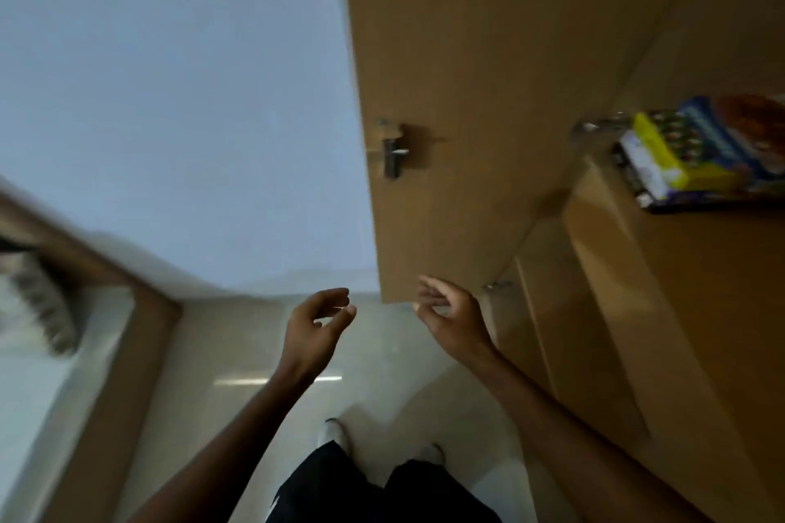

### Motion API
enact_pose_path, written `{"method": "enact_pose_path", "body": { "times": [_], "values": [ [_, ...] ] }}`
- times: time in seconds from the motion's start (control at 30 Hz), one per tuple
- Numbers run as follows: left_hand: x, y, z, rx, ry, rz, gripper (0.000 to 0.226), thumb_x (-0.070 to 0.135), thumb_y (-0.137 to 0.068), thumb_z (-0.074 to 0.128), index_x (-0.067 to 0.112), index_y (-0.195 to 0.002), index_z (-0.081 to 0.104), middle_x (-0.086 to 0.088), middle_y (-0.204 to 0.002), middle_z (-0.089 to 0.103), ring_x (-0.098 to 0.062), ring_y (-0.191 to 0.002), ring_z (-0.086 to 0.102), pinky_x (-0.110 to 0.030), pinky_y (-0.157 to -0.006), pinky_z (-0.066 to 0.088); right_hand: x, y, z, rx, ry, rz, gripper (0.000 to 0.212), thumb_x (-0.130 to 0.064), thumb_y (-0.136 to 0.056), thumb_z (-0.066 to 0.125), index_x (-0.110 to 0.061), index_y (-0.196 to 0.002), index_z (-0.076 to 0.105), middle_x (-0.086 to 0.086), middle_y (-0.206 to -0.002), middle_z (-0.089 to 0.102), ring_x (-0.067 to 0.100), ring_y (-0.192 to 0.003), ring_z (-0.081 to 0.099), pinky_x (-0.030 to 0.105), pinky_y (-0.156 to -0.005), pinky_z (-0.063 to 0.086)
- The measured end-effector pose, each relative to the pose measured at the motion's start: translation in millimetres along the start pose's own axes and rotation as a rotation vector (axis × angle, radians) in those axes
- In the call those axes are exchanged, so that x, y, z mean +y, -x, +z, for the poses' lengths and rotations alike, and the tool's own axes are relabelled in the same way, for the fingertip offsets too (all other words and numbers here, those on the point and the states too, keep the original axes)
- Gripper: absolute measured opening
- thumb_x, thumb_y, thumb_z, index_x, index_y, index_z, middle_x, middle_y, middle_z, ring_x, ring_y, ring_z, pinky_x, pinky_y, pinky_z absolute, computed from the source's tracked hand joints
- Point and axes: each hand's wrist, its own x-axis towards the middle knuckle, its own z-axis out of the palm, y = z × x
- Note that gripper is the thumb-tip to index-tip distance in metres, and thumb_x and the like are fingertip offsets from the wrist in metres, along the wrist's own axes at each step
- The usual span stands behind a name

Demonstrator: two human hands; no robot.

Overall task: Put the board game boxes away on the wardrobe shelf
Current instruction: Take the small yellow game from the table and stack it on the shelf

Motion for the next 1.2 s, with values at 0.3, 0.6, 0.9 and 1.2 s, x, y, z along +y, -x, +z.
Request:
{"method": "enact_pose_path", "body": {
  "times": [0.3,0.6,0.9,1.2],
  "values": [
    [-102.0,129.2,-209.9,0.467,0.146,-0.1,0.03,0.033,-0.076,0.068,0.028,-0.106,0.068,0.007,-0.105,0.071,-0.005,-0.091,0.066,-0.027,-0.081,0.052,-73.9,62.8,227.3,-0.449,0.148,-0.184,0.044,-0.019,-0.081,0.07,-0.023,-0.124,0.061,-0.007,-0.108,0.067,0.005,-0.099,0.063,0.023,-0.086,0.05],
    [-209.4,330.8,-369.9,1.077,0.263,-0.213,0.032,0.026,-0.078,0.072,0.018,-0.109,0.069,0.002,-0.102,0.071,-0.01,-0.09,0.066,-0.022,-0.078,0.054,-136.2,206.0,462.5,-0.971,0.268,-0.437,0.041,-0.018,-0.082,0.071,-0.022,-0.122,0.062,-0.006,-0.104,0.067,0.007,-0.096,0.062,0.017,-0.082,0.049],
    [-280.3,528.7,-405.8,1.61,0.371,-0.409,0.034,0.027,-0.082,0.07,0.024,-0.116,0.066,0.012,-0.108,0.067,0.002,-0.093,0.061,-0.022,-0.078,0.052,-152.6,396.4,655.5,-1.571,0.438,-0.692,0.043,-0.02,-0.082,0.072,-0.023,-0.123,0.061,-0.005,-0.102,0.068,0.008,-0.096,0.064,0.023,-0.084,0.053],
    [-347.7,686.4,-455.9,2.046,0.541,-0.604,0.03,0.02,-0.084,0.071,0.024,-0.114,0.066,0.009,-0.108,0.068,-0.006,-0.099,0.063,-0.016,-0.074,0.052,-145.2,605.0,806.3,-1.979,0.512,-0.887,0.047,-0.024,-0.082,0.071,-0.025,-0.128,0.059,-0.009,-0.109,0.066,0.002,-0.098,0.061,0.023,-0.082,0.051]
  ]
}}
